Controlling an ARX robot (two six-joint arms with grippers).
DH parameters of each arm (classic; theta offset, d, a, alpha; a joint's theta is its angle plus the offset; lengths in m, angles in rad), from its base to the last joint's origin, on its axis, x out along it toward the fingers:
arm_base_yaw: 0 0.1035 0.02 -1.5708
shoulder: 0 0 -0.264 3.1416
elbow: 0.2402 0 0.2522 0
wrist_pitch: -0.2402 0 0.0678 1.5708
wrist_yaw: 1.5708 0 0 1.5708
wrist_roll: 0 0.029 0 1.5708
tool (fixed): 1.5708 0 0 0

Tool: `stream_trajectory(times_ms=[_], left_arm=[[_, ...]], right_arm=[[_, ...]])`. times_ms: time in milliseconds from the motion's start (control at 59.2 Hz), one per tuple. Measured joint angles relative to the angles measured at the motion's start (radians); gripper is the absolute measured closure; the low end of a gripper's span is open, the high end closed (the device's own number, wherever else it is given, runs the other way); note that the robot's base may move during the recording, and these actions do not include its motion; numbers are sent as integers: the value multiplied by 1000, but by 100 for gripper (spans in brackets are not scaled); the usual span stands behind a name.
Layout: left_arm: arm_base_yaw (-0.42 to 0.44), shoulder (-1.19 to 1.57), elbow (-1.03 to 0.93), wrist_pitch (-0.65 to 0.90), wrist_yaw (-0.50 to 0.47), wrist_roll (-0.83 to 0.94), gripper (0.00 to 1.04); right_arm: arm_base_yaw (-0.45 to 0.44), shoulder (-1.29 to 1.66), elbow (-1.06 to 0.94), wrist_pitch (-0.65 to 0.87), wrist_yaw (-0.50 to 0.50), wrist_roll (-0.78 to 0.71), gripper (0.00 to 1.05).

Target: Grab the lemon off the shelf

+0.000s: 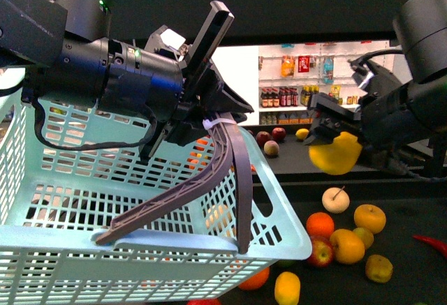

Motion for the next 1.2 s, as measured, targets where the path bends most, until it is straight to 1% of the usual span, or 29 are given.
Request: stream_trajectory(times_ms=[152,406,608,642,659,760,828,1081,1132,1200], left_arm=[[0,0,0,0,0,0,95],[0,0,0,0,0,0,95],[0,0,0,0,2,-1,95],[0,0,0,0,1,-1,95],[0,0,0,0,0,-3,95],[0,0,0,0,-6,-2,95],[1,1,1,0,-2,0,95],[1,1,1,0,-2,-2,95],[1,1,1,0,-1,-2,95],[1,1,1,0,-1,-2,95]], right_arm=[[77,-2,-40,7,17,20,34],[160,32,-53,54,11,58,34],[174,43,-78,94,-3,61,5],[171,43,-79,100,-6,61,2],[168,43,-79,103,-9,62,1],[137,34,-81,121,-18,64,2],[98,19,-82,136,-40,72,2],[-131,-13,-76,171,-34,117,2],[-172,14,-73,165,-21,117,2],[-207,65,-67,162,-1,116,2]])
